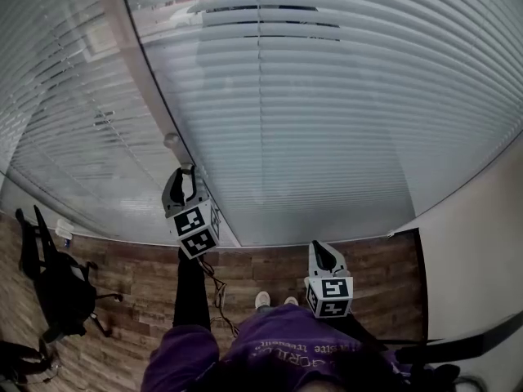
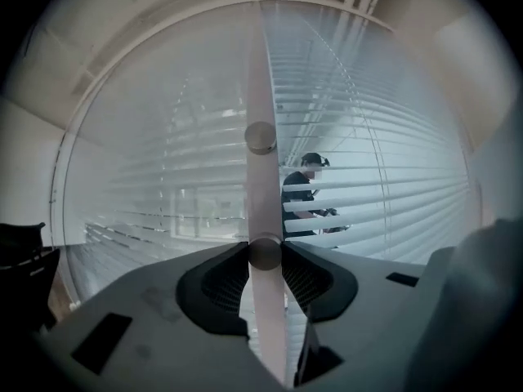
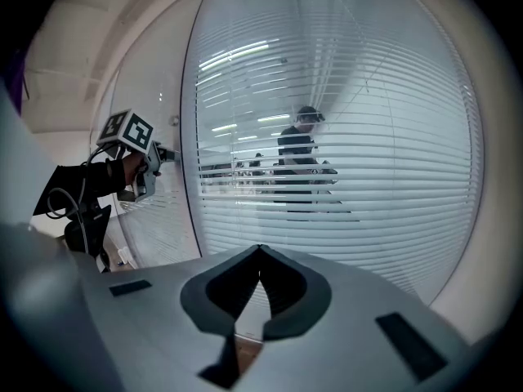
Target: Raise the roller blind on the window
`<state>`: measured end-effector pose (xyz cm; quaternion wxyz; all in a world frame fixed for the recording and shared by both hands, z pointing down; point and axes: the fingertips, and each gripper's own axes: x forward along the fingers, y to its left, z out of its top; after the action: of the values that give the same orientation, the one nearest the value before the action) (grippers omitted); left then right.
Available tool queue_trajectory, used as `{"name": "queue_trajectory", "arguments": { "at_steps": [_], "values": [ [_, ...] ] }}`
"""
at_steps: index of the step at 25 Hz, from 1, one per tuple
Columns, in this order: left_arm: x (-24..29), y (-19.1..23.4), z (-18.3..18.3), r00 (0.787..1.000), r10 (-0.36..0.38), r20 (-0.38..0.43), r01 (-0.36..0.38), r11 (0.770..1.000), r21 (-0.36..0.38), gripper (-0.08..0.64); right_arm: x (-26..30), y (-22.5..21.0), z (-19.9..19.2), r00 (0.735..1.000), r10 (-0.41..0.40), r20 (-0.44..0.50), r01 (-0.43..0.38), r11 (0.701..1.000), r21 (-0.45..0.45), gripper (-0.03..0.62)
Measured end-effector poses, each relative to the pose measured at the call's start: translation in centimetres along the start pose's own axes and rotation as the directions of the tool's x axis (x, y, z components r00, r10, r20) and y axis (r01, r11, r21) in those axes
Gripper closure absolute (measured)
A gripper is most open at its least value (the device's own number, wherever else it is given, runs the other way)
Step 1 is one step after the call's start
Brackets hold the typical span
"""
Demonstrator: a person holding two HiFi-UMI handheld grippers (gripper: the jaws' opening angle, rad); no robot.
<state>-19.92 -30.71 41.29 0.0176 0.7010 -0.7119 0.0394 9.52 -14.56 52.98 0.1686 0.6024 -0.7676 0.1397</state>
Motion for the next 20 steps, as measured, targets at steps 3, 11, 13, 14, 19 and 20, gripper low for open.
{"name": "queue_trajectory", "arguments": {
  "at_steps": [3,11,13,14,19,20],
  "values": [
    [-0.06,-0.23,-0.02,0.999,-0.038,-0.034,0.042,0.988,0.146,0.445,0.01,0.07,-0.04,1.000,0.003,-0.001,-0.003,1.000,-0.005,0.594],
    [-0.01,-0.71,-0.56,0.997,0.014,-0.080,0.034,0.818,0.574,0.445,0.17,0.26,0.10,1.000,0.012,0.001,-0.012,1.000,-0.012,0.594],
    [-0.07,-0.76,-0.49,0.997,0.022,-0.081,0.032,0.792,0.610,0.445,0.21,0.39,0.05,1.000,0.016,0.001,-0.016,1.000,-0.013,0.594],
    [-0.10,-0.79,-0.53,0.996,0.024,-0.082,0.033,0.777,0.629,0.445,0.20,0.44,0.03,1.000,0.018,0.001,-0.018,1.000,-0.014,0.594],
    [-0.08,-0.87,-0.73,0.996,0.032,-0.087,0.040,0.698,0.715,0.445,0.16,0.64,0.06,1.000,0.022,0.004,-0.022,1.000,-0.013,0.594],
    [-0.07,-0.89,-0.71,0.995,0.038,-0.088,0.039,0.677,0.735,0.445,0.16,0.64,0.06,1.000,0.022,0.003,-0.022,1.000,-0.012,0.594]
  ]
}}
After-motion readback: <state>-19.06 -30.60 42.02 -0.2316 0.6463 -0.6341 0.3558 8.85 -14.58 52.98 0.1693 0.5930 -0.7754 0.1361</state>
